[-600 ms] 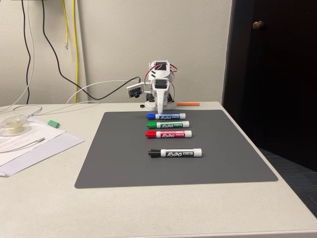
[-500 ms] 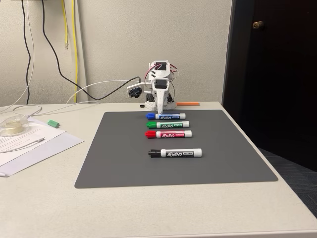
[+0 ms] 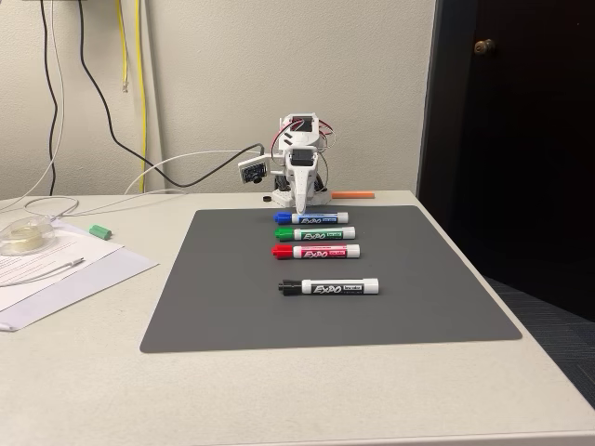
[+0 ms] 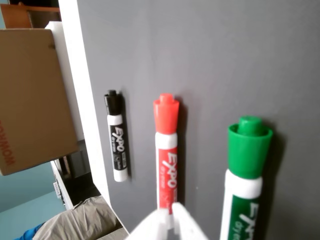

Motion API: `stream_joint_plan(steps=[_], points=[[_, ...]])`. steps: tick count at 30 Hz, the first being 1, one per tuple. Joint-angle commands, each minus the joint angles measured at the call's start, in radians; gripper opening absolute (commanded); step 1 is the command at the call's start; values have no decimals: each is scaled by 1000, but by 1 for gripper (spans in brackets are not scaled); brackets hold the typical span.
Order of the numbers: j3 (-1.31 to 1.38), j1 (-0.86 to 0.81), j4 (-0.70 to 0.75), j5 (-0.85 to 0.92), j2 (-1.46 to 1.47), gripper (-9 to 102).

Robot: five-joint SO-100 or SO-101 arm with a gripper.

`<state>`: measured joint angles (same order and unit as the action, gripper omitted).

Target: Pick up the green marker.

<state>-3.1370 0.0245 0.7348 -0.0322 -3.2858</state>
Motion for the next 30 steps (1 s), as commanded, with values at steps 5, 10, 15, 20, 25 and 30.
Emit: stream_joint_plan(steps=[5, 10, 15, 20, 25, 30], points=[[6, -2, 3, -2, -9, 0], [6, 2, 9, 3, -9, 0], [6, 21, -14, 11, -9, 0], [146, -26, 12, 63, 98, 0], [630, 35, 127, 149, 830, 0], [857, 64, 264, 218, 1132, 0]])
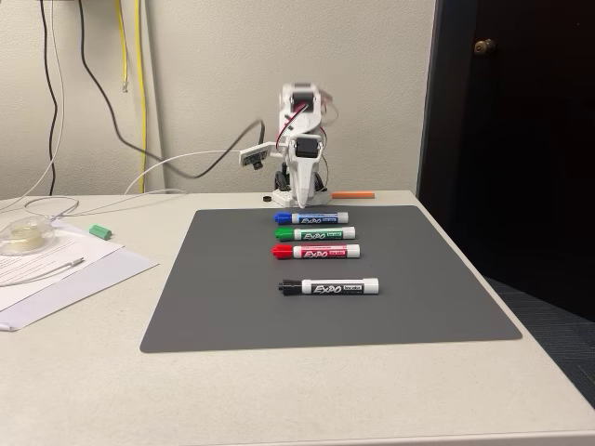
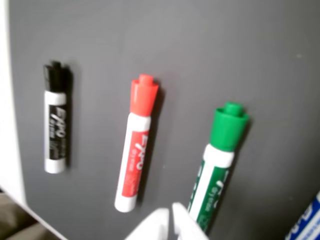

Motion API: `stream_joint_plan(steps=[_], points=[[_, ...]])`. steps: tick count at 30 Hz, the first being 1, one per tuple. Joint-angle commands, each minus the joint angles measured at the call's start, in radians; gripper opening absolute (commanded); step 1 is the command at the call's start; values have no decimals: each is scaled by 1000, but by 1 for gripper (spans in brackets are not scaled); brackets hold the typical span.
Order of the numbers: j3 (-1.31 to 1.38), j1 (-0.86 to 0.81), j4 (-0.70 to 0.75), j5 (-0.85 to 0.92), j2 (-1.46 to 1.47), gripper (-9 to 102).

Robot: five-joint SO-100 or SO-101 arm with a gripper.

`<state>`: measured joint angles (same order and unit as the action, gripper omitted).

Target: Pick up the green marker.

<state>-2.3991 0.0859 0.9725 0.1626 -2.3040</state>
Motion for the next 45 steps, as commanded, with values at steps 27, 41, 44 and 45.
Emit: stream_joint_plan(steps=[27, 41, 44, 45], points=[[106, -25, 51, -58, 227, 0], [101, 6, 67, -91, 295, 18], [101, 15, 58, -95, 310, 24], [101, 20, 54, -97, 322, 25]])
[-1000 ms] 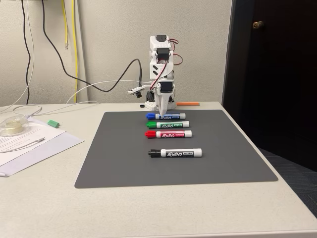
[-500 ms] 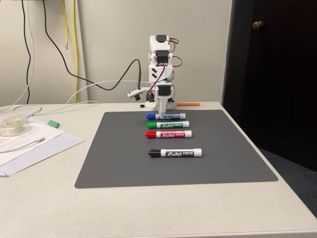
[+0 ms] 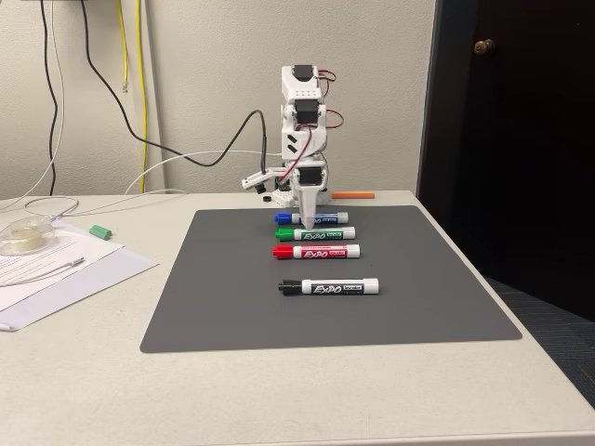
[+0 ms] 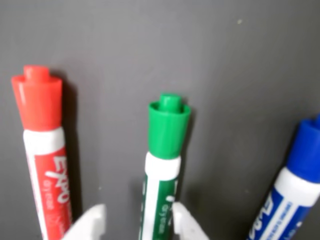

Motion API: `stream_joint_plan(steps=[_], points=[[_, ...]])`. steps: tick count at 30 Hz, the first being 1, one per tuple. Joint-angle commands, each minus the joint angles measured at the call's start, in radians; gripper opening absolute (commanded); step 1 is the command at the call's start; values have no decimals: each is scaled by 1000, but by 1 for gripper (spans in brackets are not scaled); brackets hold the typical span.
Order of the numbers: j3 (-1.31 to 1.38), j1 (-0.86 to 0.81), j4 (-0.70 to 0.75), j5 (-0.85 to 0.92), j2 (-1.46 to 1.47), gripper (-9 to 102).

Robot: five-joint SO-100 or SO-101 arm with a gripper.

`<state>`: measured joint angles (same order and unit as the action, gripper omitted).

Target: Pick up the green marker.

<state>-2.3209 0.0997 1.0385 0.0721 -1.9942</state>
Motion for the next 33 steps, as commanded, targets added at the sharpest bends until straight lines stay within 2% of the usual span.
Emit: stream_joint_plan(steps=[1, 10, 14, 22, 25, 33], points=[[23, 11, -17, -6, 23, 26], [-11, 46, -86, -21, 86, 24], [-11, 57, -106, -41, 121, 14], [-14, 75, -120, -49, 130, 9], [-14, 91, -143, -60, 132, 0], [-14, 74, -187, -129, -17, 0]])
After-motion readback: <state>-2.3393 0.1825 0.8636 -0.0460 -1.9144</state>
